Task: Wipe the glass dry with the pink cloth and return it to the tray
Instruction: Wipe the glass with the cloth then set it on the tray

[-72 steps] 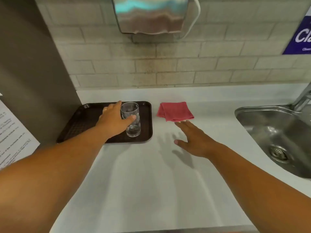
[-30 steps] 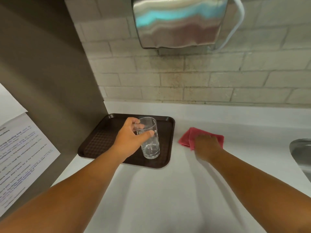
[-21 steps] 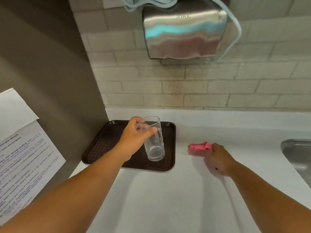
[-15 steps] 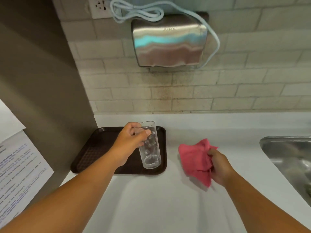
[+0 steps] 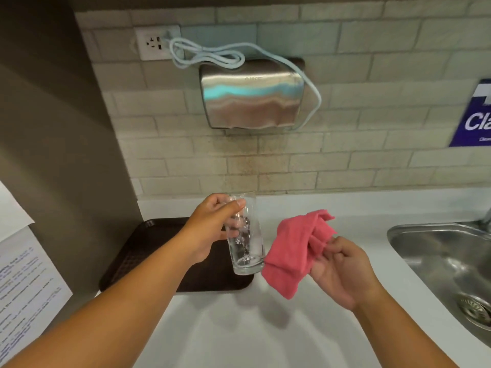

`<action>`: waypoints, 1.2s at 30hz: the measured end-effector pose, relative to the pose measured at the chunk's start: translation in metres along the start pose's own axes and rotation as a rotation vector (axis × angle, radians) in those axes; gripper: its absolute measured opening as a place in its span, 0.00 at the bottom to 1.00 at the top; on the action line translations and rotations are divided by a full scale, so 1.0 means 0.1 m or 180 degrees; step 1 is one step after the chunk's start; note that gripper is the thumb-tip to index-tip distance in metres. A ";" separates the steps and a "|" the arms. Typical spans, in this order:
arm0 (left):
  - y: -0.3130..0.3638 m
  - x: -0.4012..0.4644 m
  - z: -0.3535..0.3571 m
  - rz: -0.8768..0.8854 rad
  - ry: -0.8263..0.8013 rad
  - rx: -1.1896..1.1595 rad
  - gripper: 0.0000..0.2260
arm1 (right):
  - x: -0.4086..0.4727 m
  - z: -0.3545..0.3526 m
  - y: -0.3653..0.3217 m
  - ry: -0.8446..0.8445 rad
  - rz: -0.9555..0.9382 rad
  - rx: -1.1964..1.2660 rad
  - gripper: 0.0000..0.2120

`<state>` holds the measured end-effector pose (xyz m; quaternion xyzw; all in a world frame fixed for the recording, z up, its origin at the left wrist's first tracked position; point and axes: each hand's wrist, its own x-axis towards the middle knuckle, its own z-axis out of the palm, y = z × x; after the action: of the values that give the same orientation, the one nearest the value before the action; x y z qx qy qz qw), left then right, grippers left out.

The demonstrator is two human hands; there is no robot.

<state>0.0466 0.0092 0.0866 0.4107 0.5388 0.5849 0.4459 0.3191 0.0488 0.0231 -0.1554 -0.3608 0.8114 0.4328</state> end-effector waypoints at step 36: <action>0.11 -0.14 0.22 0.0101 0.0450 0.0351 0.23 | 0.07 0.73 0.65 0.0060 -0.1740 -0.3772 0.28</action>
<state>0.0708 0.0011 0.0990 0.4009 0.5938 0.5889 0.3741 0.2352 -0.0023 0.0270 -0.2774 -0.7698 0.3344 0.4676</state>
